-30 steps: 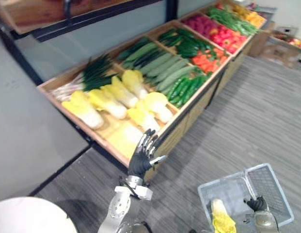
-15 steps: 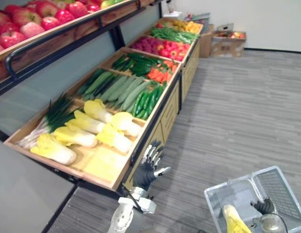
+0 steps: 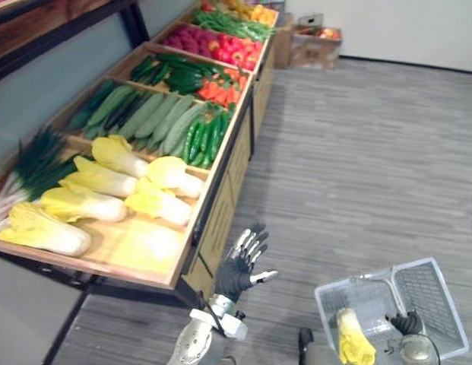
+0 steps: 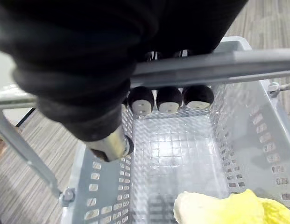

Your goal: Pick vegetable in the basket

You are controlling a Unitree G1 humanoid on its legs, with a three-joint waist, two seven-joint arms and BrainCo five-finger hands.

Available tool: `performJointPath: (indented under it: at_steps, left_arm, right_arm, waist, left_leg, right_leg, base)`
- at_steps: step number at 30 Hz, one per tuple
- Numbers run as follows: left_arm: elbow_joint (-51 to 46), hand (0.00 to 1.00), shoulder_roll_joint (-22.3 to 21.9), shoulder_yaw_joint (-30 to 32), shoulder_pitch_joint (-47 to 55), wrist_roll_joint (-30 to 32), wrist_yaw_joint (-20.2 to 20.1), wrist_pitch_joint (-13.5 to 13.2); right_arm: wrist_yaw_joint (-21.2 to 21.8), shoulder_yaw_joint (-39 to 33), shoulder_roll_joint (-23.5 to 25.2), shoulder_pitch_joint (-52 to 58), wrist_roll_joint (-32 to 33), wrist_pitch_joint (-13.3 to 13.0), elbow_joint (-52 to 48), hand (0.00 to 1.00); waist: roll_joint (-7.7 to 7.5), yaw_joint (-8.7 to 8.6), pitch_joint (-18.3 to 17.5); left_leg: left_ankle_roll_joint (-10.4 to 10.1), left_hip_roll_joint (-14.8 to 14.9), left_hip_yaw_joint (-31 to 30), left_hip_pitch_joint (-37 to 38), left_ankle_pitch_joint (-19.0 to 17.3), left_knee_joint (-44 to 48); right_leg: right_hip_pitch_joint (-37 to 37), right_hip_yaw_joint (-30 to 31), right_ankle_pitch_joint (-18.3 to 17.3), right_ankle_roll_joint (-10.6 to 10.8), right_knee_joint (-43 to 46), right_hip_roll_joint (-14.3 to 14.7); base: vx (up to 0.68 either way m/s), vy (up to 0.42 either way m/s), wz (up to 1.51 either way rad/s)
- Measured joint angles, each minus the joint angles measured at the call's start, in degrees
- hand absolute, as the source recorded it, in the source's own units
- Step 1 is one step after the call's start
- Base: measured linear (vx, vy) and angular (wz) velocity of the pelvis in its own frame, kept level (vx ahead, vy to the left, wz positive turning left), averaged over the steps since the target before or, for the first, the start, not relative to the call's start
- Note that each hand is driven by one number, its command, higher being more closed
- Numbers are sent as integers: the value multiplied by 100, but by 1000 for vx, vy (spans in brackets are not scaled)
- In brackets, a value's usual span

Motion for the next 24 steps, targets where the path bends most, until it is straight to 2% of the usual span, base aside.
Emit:
performJointPath:
  at_steps: [2, 3, 8, 11, 16, 18, 19, 21, 22, 23, 24]
  left_arm:
    - [12, 0, 19, 86, 76, 12, 12, -1]
    - [34, 0, 14, 123, 67, 14, 19, 5]
    - [187, 0, -158, 174, -84, 254, 104, 0]
    - [523, 0, -277, 324, -225, 412, 184, 1]
    - [711, 0, -279, 208, -304, 462, 204, 3]
    - [806, 0, -280, 114, -322, 461, 207, 7]
    - [845, 0, -279, 69, -321, 461, 206, 8]
    - [863, 0, -283, 41, -291, 460, 206, 8]
    - [866, 0, -307, 40, -289, 459, 205, 11]
    - [874, 0, -310, 52, -192, 460, 204, 8]
    - [897, 0, -241, 109, -145, 460, 205, 6]
  right_arm:
    - [-4, 0, -6, 13, 0, -4, 112, 100]
    - [-5, 1, -43, -33, -1, 2, 211, 100]
    - [-4, 0, -112, -39, 9, 10, 418, 100]
    - [0, -3, -125, 9, 9, 11, 455, 100]
    - [0, -15, -138, 183, 10, -13, 376, 100]
    - [-2, -16, -138, 197, 7, -51, 370, 100]
    - [-7, -15, -138, 200, 5, -82, 332, 100]
    - [-23, -15, -145, 204, 5, -108, 300, 100]
    - [-21, -7, -151, 241, 6, -124, 244, 100]
    - [-7, 8, -143, 280, 10, -130, 133, 100]
    - [-11, 8, -170, 324, 10, -189, 31, 100]
  waist:
    - [-115, 2, -64]
    - [-115, 7, -122]
    - [235, 37, -275]
    - [309, -23, -307]
    - [403, -65, -356]
    - [427, -105, -342]
    - [453, -133, -322]
    - [522, -123, -303]
    - [616, -128, -260]
    - [695, -64, -272]
    - [673, 0, -200]
  left_leg:
    - [-77, -4, 71, 34, 8, 3]
    - [-106, 66, 74, 10, 12, 12]
    - [-219, 260, 140, -87, 284, -239]
    - [-224, 338, 81, -8, 292, -246]
    - [-232, 348, -209, -97, 287, -104]
    - [-268, 369, -257, -173, 259, 65]
    - [-296, 406, -347, -196, 171, 258]
    - [-282, 557, -347, -193, -127, 625]
    - [-248, 686, -345, -189, -354, 777]
    - [-191, 829, -328, -159, -461, 1021]
    - [125, 835, -338, -347, -505, 1778]
  right_leg:
    - [130, -405, -90, -27, -59, -119]
    - [194, -464, -54, -6, -184, -53]
    - [378, -538, 507, 76, -1147, 290]
    - [747, -685, 664, 96, -1617, 378]
    - [994, -986, 667, 89, -1781, 374]
    - [983, -1102, 521, 62, -1572, 352]
    - [971, -1182, 321, 52, -1274, 354]
    - [893, -1211, -94, -1, -720, 380]
    - [909, -1255, -285, -45, -500, 442]
    - [950, -1251, -469, -238, -211, 530]
    - [918, -1177, -718, -240, 36, 484]
  base:
    - [49, -34, -19]
    - [53, -67, -8]
    - [96, -39, -11]
    - [108, -16, 11]
    - [69, -3, 30]
    - [15, -10, 40]
    - [-6, -31, 28]
    - [-35, -44, 16]
    - [-53, -57, -3]
    - [-24, -68, -10]
    - [-29, -68, -13]
